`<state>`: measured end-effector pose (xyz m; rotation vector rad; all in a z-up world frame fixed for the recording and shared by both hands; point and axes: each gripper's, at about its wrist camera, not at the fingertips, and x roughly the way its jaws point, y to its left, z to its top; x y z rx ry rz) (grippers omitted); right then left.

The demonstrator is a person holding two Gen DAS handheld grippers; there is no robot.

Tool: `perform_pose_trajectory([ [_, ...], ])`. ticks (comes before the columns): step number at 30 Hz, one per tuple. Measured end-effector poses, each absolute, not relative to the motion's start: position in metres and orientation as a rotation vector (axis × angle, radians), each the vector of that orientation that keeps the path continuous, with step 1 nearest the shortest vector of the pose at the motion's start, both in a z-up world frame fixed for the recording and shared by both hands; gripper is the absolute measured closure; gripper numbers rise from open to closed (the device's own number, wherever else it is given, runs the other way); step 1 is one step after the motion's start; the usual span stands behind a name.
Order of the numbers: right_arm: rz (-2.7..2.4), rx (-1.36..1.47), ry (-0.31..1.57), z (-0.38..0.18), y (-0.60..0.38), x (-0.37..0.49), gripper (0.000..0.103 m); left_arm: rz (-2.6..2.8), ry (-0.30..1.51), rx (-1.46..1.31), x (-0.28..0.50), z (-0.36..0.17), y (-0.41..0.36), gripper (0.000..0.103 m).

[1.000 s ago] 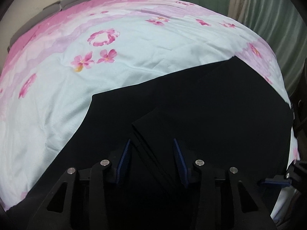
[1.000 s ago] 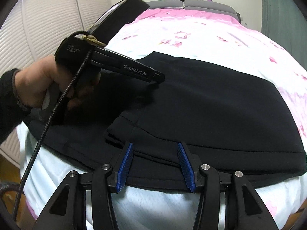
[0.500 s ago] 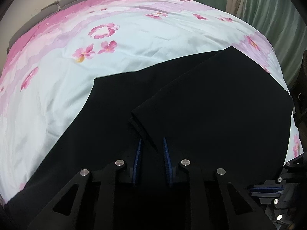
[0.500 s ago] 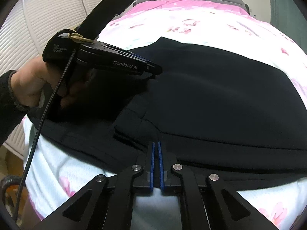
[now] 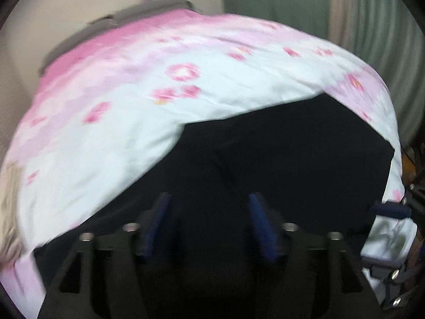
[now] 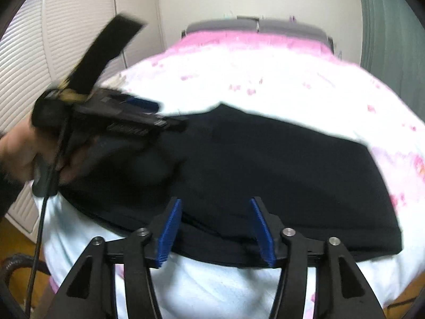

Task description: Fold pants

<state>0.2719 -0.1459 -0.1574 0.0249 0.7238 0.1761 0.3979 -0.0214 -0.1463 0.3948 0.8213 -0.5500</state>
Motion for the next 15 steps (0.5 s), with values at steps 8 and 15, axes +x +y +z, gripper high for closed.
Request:
perform_pose_trajectory([
  [8, 0.308, -0.024, 0.643, -0.118, -0.096, 0.274, 0.036, -0.032, 0.771, 0.126, 0.315, -0.108, 0.116, 0.007],
  [15, 0.584, -0.073, 0.668, -0.091, -0.046, 0.318, 0.036, 0.277, 0.818, -0.267, 0.253, -0.128, 0.208, 0.008],
])
